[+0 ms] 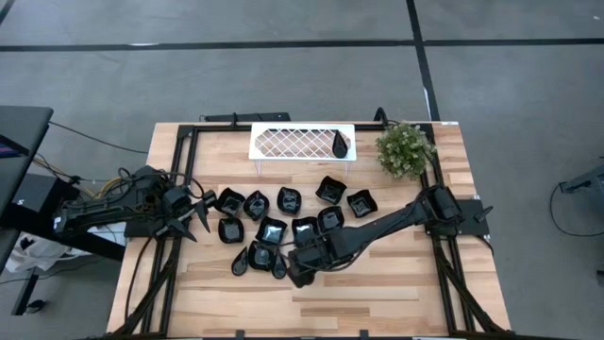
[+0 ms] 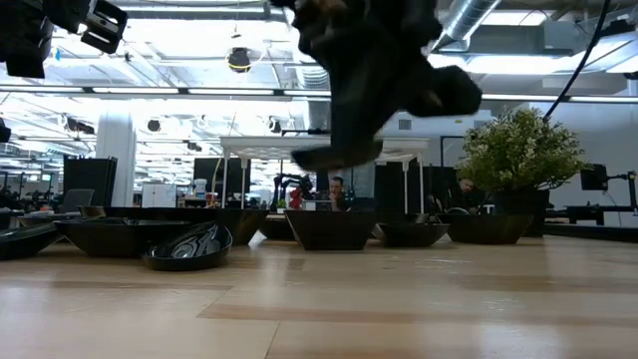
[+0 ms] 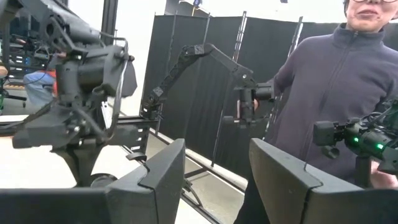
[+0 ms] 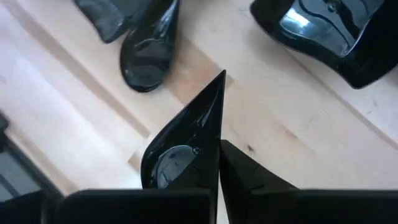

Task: Pick & Place Mini shaped plates
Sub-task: Stack the drop-shaped plate on top of the drop-shaped plate on the shelf

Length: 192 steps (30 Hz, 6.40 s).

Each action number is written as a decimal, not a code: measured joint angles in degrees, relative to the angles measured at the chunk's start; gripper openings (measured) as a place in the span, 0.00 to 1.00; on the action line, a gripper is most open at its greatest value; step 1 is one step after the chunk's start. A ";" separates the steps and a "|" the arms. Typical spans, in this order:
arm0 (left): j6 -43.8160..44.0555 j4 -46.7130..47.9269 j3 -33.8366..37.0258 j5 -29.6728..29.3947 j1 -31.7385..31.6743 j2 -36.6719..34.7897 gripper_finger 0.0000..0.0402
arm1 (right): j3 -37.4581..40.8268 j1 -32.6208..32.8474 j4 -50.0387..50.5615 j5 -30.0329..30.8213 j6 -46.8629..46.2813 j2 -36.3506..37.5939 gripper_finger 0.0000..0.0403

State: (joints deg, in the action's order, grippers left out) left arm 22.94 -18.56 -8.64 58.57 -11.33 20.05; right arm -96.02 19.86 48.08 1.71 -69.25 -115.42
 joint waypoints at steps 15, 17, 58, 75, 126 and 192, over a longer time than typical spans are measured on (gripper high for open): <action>-0.15 -0.01 0.00 0.02 0.00 0.00 0.45 | -19.68 -5.68 22.49 -0.20 6.91 0.07 0.00; -0.16 -0.04 0.00 0.01 0.00 -0.01 0.45 | -22.54 -7.29 25.79 -0.20 8.42 0.07 0.00; -0.15 -2.11 0.00 -0.01 -0.02 0.00 0.45 | -25.40 -52.68 41.70 -1.69 46.90 8.35 0.00; -0.15 -2.15 0.00 -0.01 -0.02 -0.01 0.45 | -19.02 -51.80 36.85 -1.70 44.84 8.31 0.00; -0.17 -2.52 0.00 -0.01 -0.01 -0.01 0.45 | 17.90 -55.65 -1.08 -12.38 47.33 32.10 0.00; -0.20 -4.80 0.00 -0.03 0.00 0.00 0.45 | 17.82 -54.69 -0.63 -7.21 50.14 28.81 0.00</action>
State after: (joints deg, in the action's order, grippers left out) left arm 22.74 -23.36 -8.64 58.54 -11.33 20.05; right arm -78.20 -34.83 47.45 -5.50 -19.11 -86.61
